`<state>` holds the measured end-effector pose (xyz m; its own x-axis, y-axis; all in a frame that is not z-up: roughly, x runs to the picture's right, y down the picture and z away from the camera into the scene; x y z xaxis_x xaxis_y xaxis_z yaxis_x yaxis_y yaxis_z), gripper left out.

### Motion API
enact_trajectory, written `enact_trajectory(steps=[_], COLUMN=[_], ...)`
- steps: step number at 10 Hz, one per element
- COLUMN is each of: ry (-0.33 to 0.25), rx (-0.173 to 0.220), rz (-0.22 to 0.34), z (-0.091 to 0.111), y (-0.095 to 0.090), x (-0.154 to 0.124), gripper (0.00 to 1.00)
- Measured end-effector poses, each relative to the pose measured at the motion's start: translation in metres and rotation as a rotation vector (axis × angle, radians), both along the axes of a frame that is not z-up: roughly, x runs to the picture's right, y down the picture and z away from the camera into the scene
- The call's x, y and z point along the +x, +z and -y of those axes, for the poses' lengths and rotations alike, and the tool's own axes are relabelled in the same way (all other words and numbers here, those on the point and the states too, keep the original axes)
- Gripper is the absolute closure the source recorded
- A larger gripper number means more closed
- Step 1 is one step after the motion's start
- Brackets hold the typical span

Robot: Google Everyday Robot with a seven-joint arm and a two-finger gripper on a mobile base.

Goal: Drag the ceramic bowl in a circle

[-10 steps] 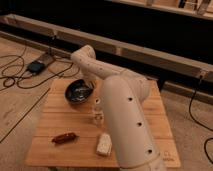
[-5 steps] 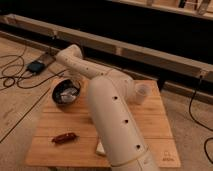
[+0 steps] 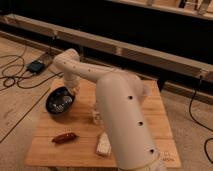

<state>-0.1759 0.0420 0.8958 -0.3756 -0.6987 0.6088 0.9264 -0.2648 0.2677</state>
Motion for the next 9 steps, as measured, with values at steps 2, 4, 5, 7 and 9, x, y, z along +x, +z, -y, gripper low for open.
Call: enact_trajectory(steps=[2, 4, 5, 7, 9], ry=[0.03, 0.072, 0.094, 0.115, 0.129], rx=[-0.032, -0.044, -0.045, -0.042, -0.039], rz=[-0.026, -0.063, -0.079, -0.091, -0.096], z=[-0.013, -0.014, -0.012, -0.01, -0.01], y=[-0.002, 0.003, 0.005, 0.006, 0.008], x=[0.026, 0.051, 0.062, 0.07, 0.073], gripper=[1.0, 1.0, 0.97, 0.8, 0.58])
